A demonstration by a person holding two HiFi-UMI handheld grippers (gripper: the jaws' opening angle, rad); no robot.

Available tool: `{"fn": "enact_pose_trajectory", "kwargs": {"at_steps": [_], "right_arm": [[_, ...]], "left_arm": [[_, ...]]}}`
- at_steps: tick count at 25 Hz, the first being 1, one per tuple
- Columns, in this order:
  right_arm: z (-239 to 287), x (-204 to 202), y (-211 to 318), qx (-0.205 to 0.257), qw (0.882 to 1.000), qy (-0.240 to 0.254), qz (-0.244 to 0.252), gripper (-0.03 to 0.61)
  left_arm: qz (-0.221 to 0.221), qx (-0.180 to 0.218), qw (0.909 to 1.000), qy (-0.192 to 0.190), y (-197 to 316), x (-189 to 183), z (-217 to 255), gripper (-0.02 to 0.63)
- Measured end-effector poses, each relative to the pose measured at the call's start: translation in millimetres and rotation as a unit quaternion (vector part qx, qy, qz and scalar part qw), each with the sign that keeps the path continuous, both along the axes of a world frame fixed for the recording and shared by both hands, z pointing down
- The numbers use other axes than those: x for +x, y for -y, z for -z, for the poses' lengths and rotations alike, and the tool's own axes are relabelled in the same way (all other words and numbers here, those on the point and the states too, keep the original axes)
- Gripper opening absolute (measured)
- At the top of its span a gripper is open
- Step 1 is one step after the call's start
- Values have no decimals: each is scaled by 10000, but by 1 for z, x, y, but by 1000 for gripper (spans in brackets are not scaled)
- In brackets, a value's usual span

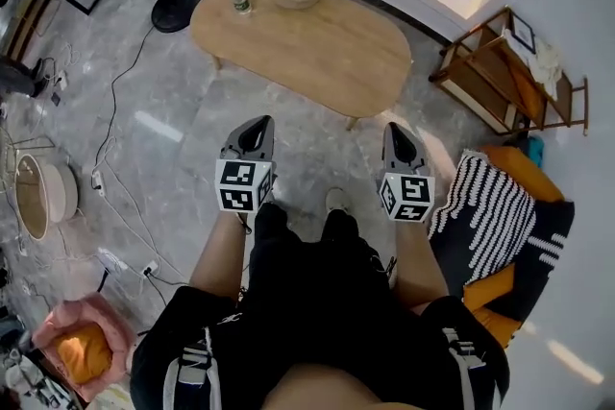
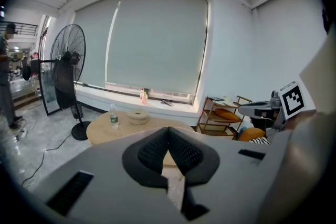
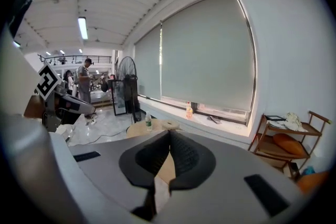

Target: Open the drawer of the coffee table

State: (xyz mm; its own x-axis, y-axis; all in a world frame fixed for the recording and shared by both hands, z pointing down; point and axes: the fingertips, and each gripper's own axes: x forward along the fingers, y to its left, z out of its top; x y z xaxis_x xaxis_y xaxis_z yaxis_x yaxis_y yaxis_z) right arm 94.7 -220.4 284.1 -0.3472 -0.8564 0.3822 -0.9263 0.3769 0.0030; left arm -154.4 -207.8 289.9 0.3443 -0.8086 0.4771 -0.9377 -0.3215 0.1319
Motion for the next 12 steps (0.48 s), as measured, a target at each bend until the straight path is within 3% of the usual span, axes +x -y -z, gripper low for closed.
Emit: {"fn": "enact_pose_trajectory", "kwargs": {"at_steps": [7,12], "right_arm": [[-114,21,14,-691,9975,-121,100,15],[-194,35,24,-935,9951,-233,210,15]], "left_arm": [[-37,-470,9989,-16,12,19,-105,20],[139,-718,9972,-125,16,23,-195,20]]}}
